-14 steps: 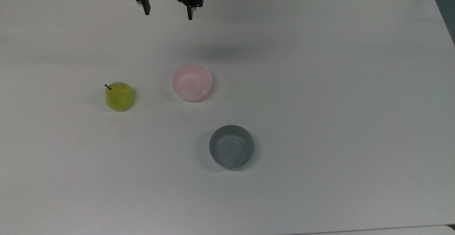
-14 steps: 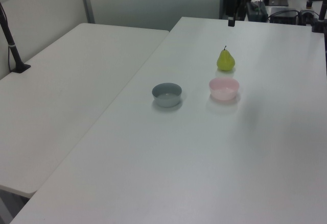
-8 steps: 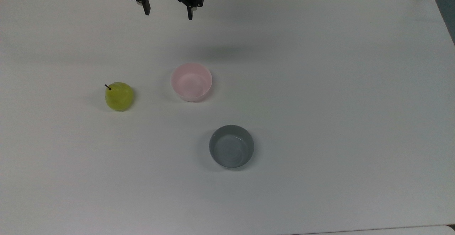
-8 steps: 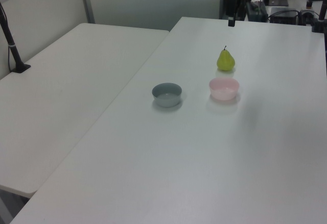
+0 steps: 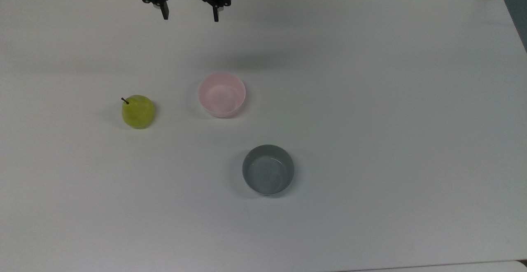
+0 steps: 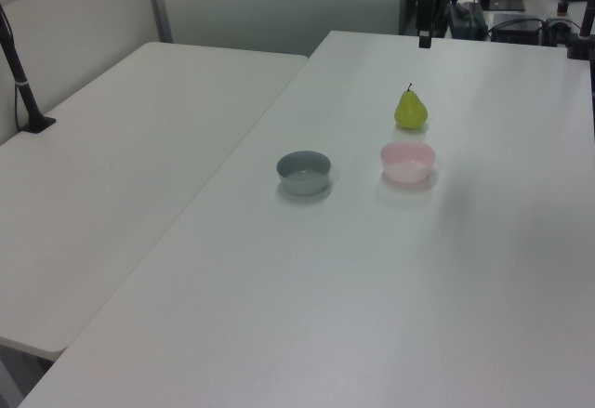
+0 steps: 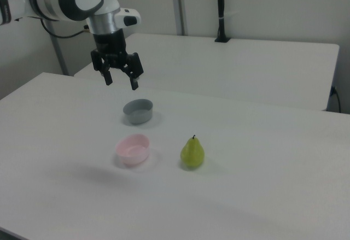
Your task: Place the pear in the bowl
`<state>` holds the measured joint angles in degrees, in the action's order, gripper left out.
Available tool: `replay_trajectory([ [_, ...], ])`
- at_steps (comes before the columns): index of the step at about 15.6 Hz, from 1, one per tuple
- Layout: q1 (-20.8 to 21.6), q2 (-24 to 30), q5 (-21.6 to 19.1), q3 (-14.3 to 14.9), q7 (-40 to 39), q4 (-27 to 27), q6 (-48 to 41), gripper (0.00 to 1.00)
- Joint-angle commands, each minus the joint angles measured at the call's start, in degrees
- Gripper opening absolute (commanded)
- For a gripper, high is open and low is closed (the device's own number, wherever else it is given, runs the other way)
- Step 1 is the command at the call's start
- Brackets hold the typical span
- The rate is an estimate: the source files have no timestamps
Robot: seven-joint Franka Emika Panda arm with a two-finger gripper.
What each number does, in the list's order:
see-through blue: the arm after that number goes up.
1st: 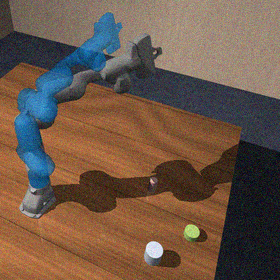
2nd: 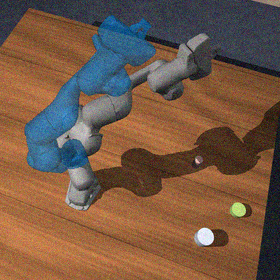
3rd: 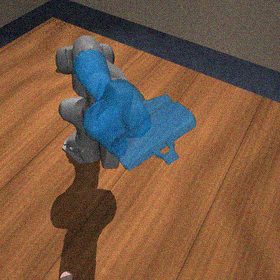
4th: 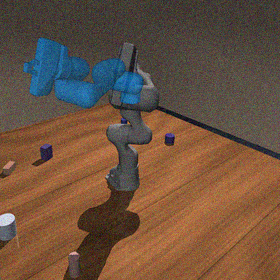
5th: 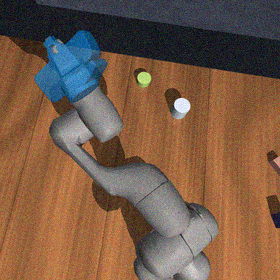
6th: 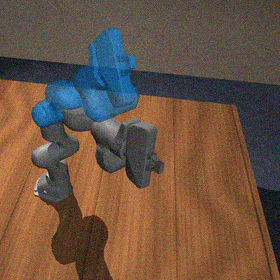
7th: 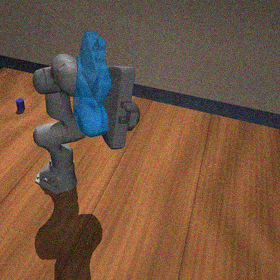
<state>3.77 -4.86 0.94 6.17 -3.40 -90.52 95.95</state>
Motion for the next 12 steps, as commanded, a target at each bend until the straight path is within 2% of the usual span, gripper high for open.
replay_trajectory([
  [1,-3.2,-1.3,0.6,0.1,-6.9,-0.9,1.5,1.0],
  [7,-8.6,-5.5,0.6,0.0,-12.3,-1.7,6.5,1.0],
  [12,-10.6,-8.6,0.7,0.2,-14.8,-7.3,15.0,1.0],
])
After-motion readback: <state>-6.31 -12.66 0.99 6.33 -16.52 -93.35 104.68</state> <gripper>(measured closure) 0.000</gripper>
